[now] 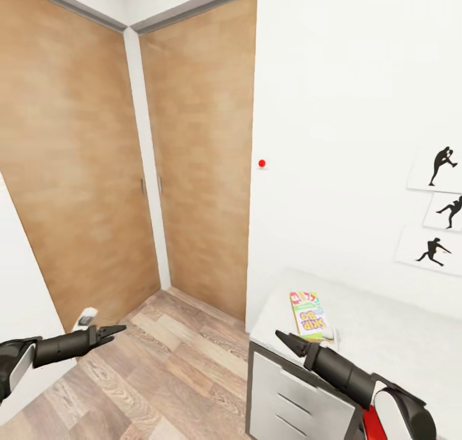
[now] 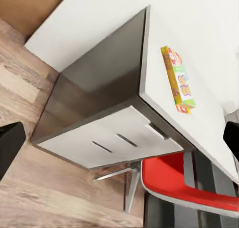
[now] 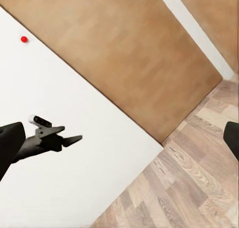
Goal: Put all the toys in the child's room - the three board games (two on the bed and one on the table), the two jigsaw puzzles on the table, and the tennis ball on the table - inside the toy box on the table in the child's room.
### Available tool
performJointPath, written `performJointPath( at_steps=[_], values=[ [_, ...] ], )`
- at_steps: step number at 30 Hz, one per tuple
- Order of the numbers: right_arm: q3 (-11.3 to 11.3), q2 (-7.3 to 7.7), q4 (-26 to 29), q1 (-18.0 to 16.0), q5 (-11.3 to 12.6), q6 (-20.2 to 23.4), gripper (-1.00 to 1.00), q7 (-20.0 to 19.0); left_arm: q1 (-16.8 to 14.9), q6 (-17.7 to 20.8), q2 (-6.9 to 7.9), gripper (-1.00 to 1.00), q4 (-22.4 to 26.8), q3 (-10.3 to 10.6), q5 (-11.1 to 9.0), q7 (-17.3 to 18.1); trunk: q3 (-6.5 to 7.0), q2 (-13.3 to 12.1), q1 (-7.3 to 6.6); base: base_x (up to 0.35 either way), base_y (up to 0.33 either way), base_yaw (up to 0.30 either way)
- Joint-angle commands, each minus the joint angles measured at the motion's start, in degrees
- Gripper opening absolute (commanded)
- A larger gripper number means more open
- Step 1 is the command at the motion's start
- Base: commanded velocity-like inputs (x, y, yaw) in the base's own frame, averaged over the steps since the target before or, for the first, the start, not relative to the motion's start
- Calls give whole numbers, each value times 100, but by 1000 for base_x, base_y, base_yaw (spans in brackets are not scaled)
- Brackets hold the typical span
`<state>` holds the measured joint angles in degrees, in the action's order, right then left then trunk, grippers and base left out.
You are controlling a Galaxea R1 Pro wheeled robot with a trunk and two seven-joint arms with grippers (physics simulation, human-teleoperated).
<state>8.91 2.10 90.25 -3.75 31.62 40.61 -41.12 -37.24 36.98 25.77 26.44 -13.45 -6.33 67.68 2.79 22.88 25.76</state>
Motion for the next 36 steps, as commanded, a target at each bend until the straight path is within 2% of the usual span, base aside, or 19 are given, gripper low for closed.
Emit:
performJointPath(
  at_steps=[1, 2, 5, 6, 9, 10, 12, 18, 19, 20, 24, 25, 26, 27, 30, 31, 36],
  values=[
    [-82, 1, 1, -1, 26, 38, 100, 150, 7, 40, 15, 100, -60, -15, 9, -97, 1, 4, 2, 0, 0, 273],
    [-222, 1, 1, -2, 27, 40, 100, 414, 23, -16, 39, 100, -175, -25, 40, -298, 4, 4, 2, 0, 0, 274],
    [-396, 1, -2, -3, 23, 42, 100, 735, 39, -214, 60, 100, -345, -34, 68, -593, 12, 4, 2, 0, 0, 275],
    [-522, 1, -6, -3, 6, 41, 100, 931, 46, -396, 66, 100, -462, -37, 79, -802, 14, 4, 2, 0, 0, 277],
    [-721, 11, -22, -3, -107, 33, 100, 1236, 52, -672, 72, 100, -677, -42, 86, -1146, 19, 4, 2, 0, 0, 279],
    [-830, 12, -52, -3, -252, -7, 100, 1436, 54, -850, 70, 100, -836, -46, 85, -1401, 20, 4, 2, 0, 0, 280],
    [-914, 11, -104, -3, -440, -114, 100, 1617, 56, -1035, 68, 100, -988, -51, 81, -1682, 21, 4, 2, 0, 0, 281],
    [-1015, -2, -551, -3, -1127, -664, 100, 1970, 58, -1579, 31, 100, -1266, -118, 68, -2664, 23, 4, 2, 0, 0, 281],
    [-1027, -6, -749, -3, -1321, -829, 100, 2023, 58, -1695, 23, 100, -1308, -182, 63, -3034, 23, 4, 2, 0, 0, 281],
    [-1032, -8, -847, -3, -1397, -899, 100, 2042, 58, -1738, 19, 100, -1322, -228, 58, -3219, 23, 4, 2, 0, 0, 281],
    [-1051, -41, -1178, 1, -1585, -1113, 100, 2092, 58, -1853, 7, 100, -1361, -523, 9, -3938, 23, 4, 2, 0, 0, 280],
    [-1060, -61, -1295, 3, -1637, -1186, 100, 2104, 59, -1907, -14, 100, -1372, -711, -19, -4244, 23, 4, 2, 0, 0, 278],
    [-1060, -61, -1295, 3, -1637, -1186, 100, 2104, 59, -1907, -14, 100, -1372, -711, -19, -4244, 23, 4, 2, 0, 0, 278],
    [-1065, -74, -1373, 4, -1671, -1233, 100, 2112, 59, -1997, -71, 100, -1399, -880, -38, -4476, 23, 4, 2, 0, 0, 277],
    [-1070, -86, -1444, 5, -1703, -1275, 100, 2119, 59, -2232, -202, 100, -1479, -1050, -47, -4709, 23, 4, 2, 0, 0, 249],
    [-1072, -90, -1478, 8, -1716, -1292, 100, 2121, 59, -2425, -290, 100, -1551, -1115, -49, -4803, 23, 4, 2, 0, 0, 140],
    [-1080, -95, -1641, 12, -1723, -1481, 100, 2125, 62, -2806, -455, 100, -1765, -1200, -37, -4927, 23, 4, 2, 0, 0, 71]
  ],
)
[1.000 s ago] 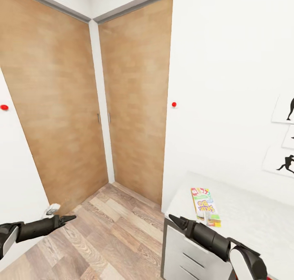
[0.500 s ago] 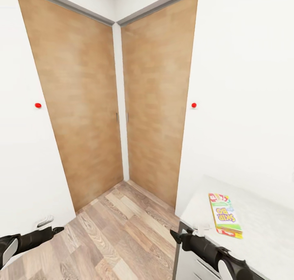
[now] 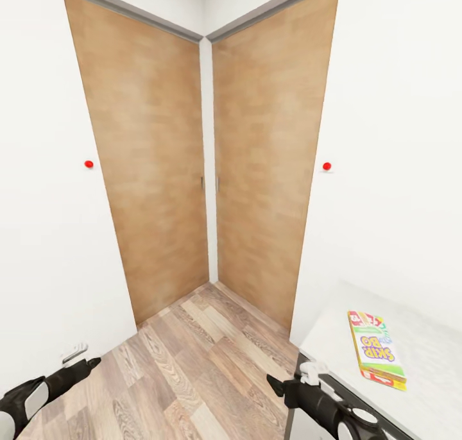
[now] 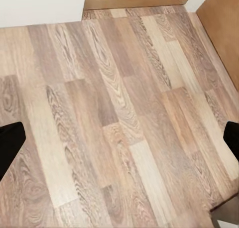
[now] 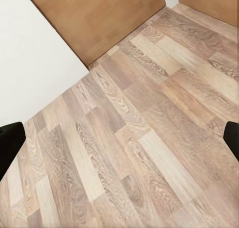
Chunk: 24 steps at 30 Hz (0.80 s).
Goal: Put all the toys in the child's room - the three board games (two on the bed and one on the table), the two jigsaw puzzles on the table, and the tennis ball on the table - inside the toy box on the table in the child's room.
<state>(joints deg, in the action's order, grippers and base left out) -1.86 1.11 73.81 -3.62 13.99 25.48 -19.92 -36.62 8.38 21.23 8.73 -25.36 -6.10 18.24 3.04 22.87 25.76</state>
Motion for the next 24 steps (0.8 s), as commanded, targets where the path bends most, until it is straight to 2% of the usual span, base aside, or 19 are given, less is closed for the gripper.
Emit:
performJointPath(
  at_steps=[1, 7, 8, 15, 23, 24],
  values=[
    [-5, 2, -46, -1, 41, -40, 100, 5, 1, 18, -18, 100, -32, -16, -56, 6, -2, 5, 2, 0, 0, 29],
    [-15, -29, -699, 1, 29, -518, 100, 21, 5, -145, -108, 100, -275, -27, -22, -20, -4, 5, 2, 0, 0, 12],
    [-30, -33, -945, 1, 21, -589, 100, 58, 5, -179, -123, 100, -308, -25, -16, -21, -6, 5, 2, 0, 0, 4],
    [-137, -51, -1608, 2, 16, -698, 100, 410, 112, -288, -175, 100, -384, -23, -10, -22, -40, 5, 2, 0, 0, 36],
    [-186, -258, -2054, 2, 13, -818, 100, 815, 627, -1188, -354, 100, -404, -22, -10, -18, -103, 5, 2, 0, 0, 89],
    [-186, -258, -2054, 2, 13, -818, 100, 815, 627, -1188, -354, 100, -404, -22, -10, -18, -111, 5, 2, 0, 0, 101]
  ],
)
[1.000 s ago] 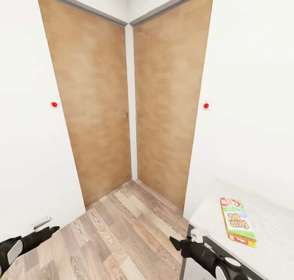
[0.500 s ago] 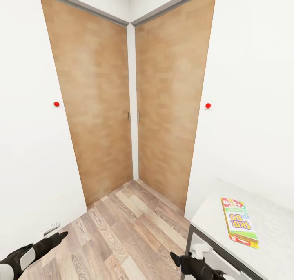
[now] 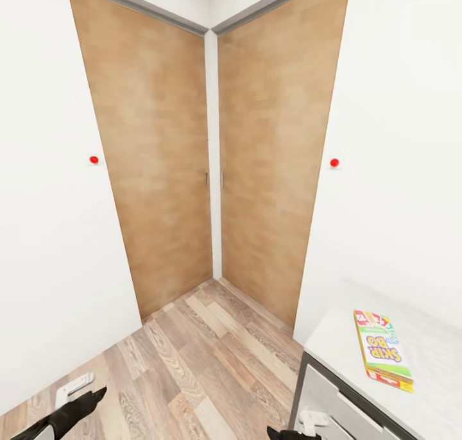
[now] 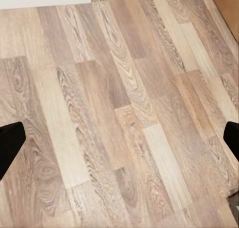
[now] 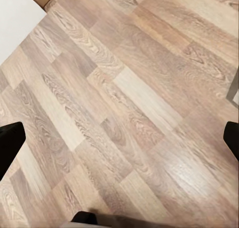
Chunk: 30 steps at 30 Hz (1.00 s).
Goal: Put all the toys in the child's room - the three board games (two on the bed and one on the table), the two jigsaw puzzles on the table, and the tennis ball on the table - inside the toy box on the table in the child's room.
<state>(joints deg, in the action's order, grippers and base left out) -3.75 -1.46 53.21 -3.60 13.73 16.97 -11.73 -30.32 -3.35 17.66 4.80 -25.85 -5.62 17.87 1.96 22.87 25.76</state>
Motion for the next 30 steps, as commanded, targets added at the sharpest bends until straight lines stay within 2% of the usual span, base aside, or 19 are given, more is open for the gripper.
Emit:
performJointPath(
  at_steps=[1, 10, 25, 30],
  values=[
    [1, -38, -112, -3, 37, -73, 100, 21, 52, -139, -35, 100, -12, 28, -58, 21, -11, 5, 2, 0, 0, 104],
    [-50, -146, -484, -6, 34, -404, 100, 125, 146, -348, -105, 100, -14, 28, -56, 23, -88, 5, 2, 0, 0, 112],
    [-89, -164, -720, -18, 27, -461, 100, 352, 166, -392, -113, 100, -19, 28, -54, 17, -216, 5, 2, 0, -2, 118],
    [-90, -176, -779, -25, 25, -474, 100, 382, 173, -394, -119, 100, -22, 28, -54, 16, -259, 5, 2, 0, -121, 128]
  ],
)
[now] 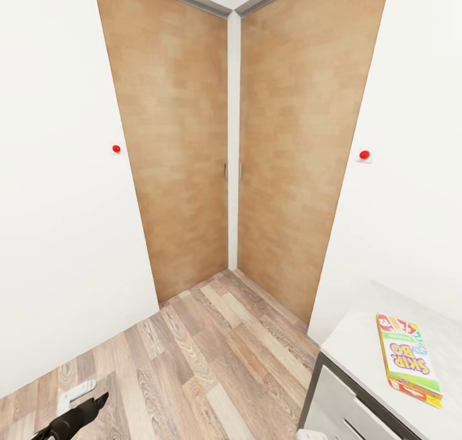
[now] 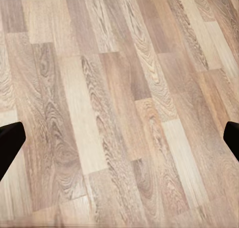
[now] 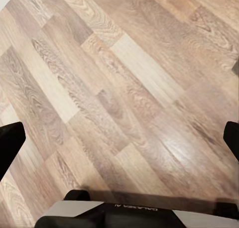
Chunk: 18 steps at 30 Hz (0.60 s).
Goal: Put all the toys in the child's room - the three board games (two on the bed and one on the table), the two jigsaw puzzles on the table, and the tennis ball on the table - inside the toy box on the table in the child's room.
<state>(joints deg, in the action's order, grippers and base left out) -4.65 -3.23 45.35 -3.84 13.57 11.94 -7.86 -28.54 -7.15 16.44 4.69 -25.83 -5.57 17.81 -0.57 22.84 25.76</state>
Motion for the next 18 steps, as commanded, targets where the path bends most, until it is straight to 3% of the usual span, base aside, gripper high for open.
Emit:
performJointPath(
  at_steps=[1, 8, 13, 18],
  values=[
    [-2, -3, 1, -1, 41, 7, 100, -2, -4, -14, 2, 100, -11, 25, -58, 25, -15, 8, 2, 0, -216, 147],
    [-185, -3, -25, 0, 44, -376, 100, -3, 2, -20, 0, 100, -11, 25, -51, 28, -52, 8, 2, 0, -169, 86],
    [-357, -2, -45, -1, 54, -598, 100, 1, 5, -22, 0, 100, -11, 25, -50, 27, -59, 8, 2, 0, -43, 41],
    [-414, -2, -80, 0, 57, -656, 100, 17, 8, -23, -6, 100, -12, 31, -49, 29, -60, 8, 2, 0, -20, 179]
  ],
)
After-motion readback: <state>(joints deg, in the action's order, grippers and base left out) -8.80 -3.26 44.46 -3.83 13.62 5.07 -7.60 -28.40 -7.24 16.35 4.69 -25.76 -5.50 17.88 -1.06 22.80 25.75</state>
